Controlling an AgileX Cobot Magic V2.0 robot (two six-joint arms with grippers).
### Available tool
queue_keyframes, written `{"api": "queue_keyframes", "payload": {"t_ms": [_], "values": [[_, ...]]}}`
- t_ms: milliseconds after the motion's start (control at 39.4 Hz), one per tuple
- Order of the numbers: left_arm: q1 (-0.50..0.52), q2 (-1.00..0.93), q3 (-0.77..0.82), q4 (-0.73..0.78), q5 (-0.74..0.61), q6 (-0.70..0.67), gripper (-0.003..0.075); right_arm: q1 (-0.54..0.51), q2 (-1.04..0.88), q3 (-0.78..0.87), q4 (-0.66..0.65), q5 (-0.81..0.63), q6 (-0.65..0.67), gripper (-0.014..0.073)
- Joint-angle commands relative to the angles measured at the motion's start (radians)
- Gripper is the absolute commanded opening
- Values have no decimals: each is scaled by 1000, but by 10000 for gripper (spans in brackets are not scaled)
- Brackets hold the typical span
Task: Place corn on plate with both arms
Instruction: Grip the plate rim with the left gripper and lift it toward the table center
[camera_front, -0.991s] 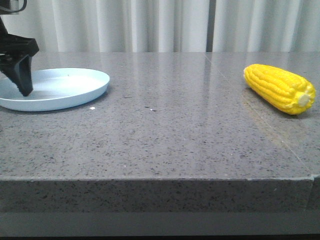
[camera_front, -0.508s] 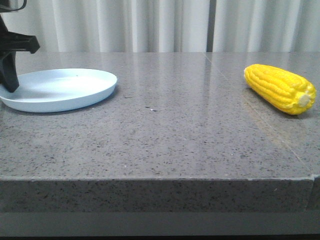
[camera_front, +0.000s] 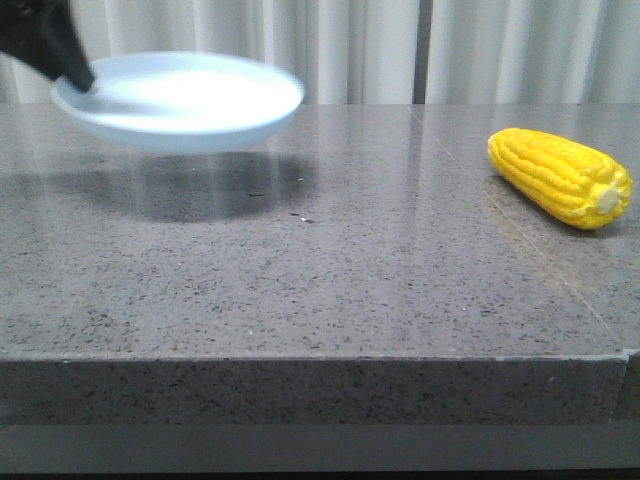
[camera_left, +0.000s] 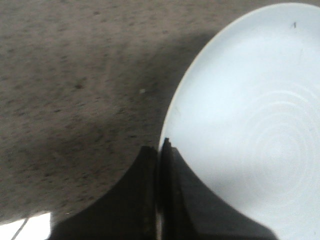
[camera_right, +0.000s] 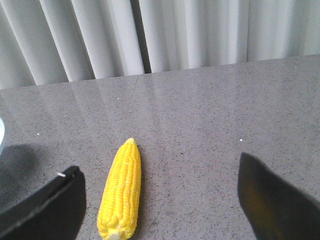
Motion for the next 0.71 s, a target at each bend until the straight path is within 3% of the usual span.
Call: {"api": "queue_keyframes", "payload": {"t_ms": [0,203,483,559,686], "values": [[-56,-35,-42,-65,-32,14,-20,-7,13,-36,1,-87,-10,640],[-137,34,-42,-65,-37,14,-20,-7,13,-36,1,-87,-10,640],[-139,114,-42,-67,-11,11,-13,-7,13,-36,1,-87,-10,640],[-139,114,-42,-67,-9,11,54,-7,13,-36,1,-87,-10,640],[-139,107,-42,-67,-11,11,272,-7,13,-36,1,-87,-10,640]]}}
